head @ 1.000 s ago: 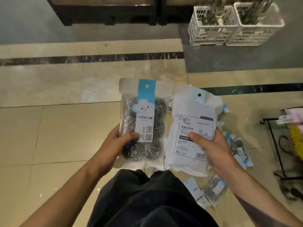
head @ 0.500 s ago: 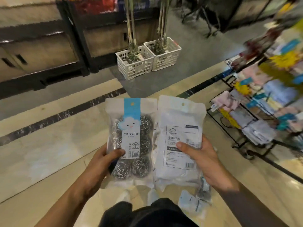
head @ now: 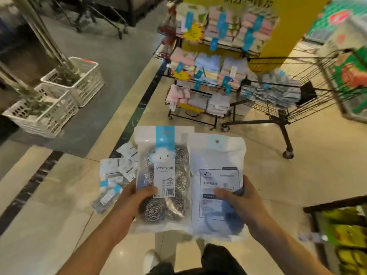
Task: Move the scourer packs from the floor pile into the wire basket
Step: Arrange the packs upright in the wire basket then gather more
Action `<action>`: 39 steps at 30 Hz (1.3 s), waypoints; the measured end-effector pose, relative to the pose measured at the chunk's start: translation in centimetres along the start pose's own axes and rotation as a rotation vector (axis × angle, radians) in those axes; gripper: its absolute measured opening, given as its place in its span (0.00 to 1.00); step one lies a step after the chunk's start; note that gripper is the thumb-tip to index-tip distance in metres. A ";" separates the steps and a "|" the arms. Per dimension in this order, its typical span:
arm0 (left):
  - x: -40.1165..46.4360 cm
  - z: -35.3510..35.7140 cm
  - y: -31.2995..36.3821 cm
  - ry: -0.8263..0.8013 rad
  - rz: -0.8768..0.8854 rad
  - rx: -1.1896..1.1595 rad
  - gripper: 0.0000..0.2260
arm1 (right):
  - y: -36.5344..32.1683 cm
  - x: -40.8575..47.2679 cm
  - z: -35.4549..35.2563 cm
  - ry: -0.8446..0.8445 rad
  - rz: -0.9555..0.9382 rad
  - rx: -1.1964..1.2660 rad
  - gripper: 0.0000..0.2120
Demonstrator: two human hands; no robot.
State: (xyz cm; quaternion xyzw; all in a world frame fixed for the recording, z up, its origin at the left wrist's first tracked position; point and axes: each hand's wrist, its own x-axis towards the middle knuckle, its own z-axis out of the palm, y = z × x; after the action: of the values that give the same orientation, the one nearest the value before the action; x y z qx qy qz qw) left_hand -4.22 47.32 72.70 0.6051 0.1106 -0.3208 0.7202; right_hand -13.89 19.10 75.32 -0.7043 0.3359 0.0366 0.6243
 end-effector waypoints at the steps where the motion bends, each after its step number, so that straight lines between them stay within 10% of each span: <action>1: 0.6 1.1 0.0 -0.028 -0.014 0.016 0.37 | 0.3 -0.3 -1.2 0.030 0.008 0.032 0.26; 5: 2.9 6.4 -0.5 -0.140 -0.054 0.121 0.44 | 1.9 -1.1 -6.2 0.130 0.013 0.065 0.24; 14: 5.9 25.8 -5.9 -0.274 -0.144 0.262 0.11 | 7.6 -1.8 -23.5 0.350 0.134 0.199 0.24; 21: 7.1 42.6 -10.0 -0.398 -0.186 0.273 0.34 | 9.6 -1.8 -40.0 0.454 0.137 0.287 0.26; 26: 8.7 49.5 -9.7 -0.431 -0.175 0.346 0.19 | 9.5 0.9 -46.4 0.437 0.125 0.372 0.43; 35: 17.5 57.9 -7.3 -0.303 -0.198 0.307 0.16 | 7.6 13.1 -53.7 0.388 0.199 0.338 0.27; 39: 22.5 61.3 -5.7 -0.269 -0.225 0.235 0.33 | 5.0 19.6 -57.0 0.352 0.215 0.313 0.23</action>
State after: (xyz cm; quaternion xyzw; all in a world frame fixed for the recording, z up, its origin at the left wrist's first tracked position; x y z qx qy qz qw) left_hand -4.34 -18.24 70.70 0.6205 0.0421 -0.4876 0.6127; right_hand -22.31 -40.80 74.24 -0.5550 0.5138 -0.0730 0.6501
